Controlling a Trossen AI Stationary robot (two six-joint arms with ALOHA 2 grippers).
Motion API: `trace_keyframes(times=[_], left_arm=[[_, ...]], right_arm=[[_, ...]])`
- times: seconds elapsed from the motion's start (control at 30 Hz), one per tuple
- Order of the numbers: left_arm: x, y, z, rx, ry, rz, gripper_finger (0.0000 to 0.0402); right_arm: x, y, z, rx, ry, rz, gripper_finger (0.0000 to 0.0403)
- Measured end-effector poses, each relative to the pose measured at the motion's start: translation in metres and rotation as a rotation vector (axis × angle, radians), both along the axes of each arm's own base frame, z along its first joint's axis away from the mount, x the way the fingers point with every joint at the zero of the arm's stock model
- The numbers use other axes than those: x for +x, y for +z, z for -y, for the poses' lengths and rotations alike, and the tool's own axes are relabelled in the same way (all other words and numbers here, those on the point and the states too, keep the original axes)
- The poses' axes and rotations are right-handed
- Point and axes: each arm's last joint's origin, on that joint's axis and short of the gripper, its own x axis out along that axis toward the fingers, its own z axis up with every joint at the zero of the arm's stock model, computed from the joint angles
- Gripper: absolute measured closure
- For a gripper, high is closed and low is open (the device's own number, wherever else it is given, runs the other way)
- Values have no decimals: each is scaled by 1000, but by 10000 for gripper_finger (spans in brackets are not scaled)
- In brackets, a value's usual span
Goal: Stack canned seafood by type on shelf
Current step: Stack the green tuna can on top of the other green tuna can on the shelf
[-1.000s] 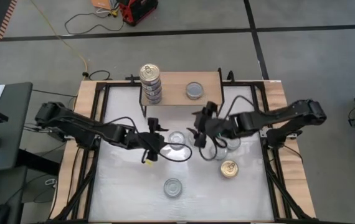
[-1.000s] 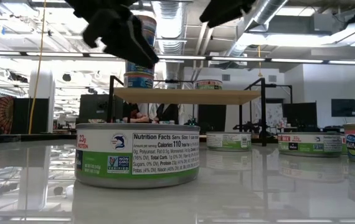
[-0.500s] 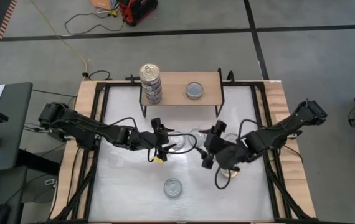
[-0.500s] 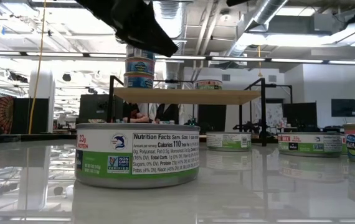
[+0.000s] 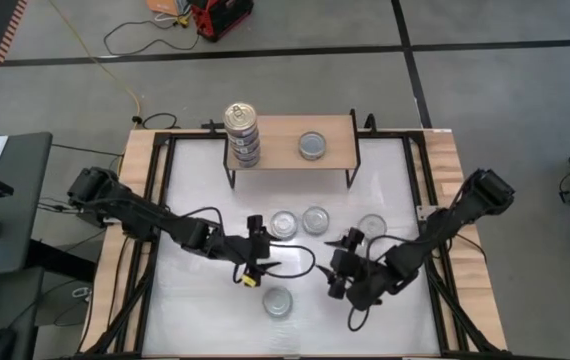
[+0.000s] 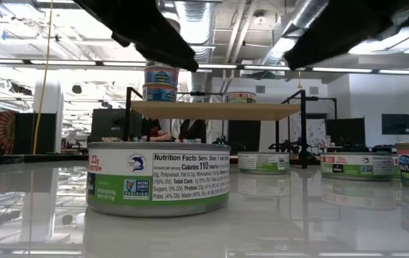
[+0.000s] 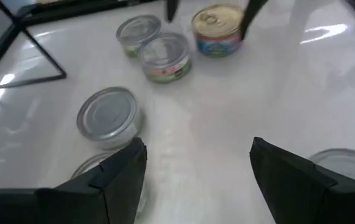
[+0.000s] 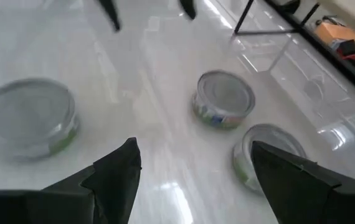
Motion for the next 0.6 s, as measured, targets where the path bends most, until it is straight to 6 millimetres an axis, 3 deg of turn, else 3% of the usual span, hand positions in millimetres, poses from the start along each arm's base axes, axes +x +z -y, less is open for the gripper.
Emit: trace_keyframes(times=[0.17,0.43,0.6], left_arm=[[10,-9,-12,9,43,-15,127],[29,-49,-41,78,120,-133,131],[33,-48,-60,84,203,-119,154]], right_arm=[[-9,-17,9,-38,6,-56,74],[-10,-16,23,-88,52,-68,74],[-4,-17,27,-82,84,-70,74]])
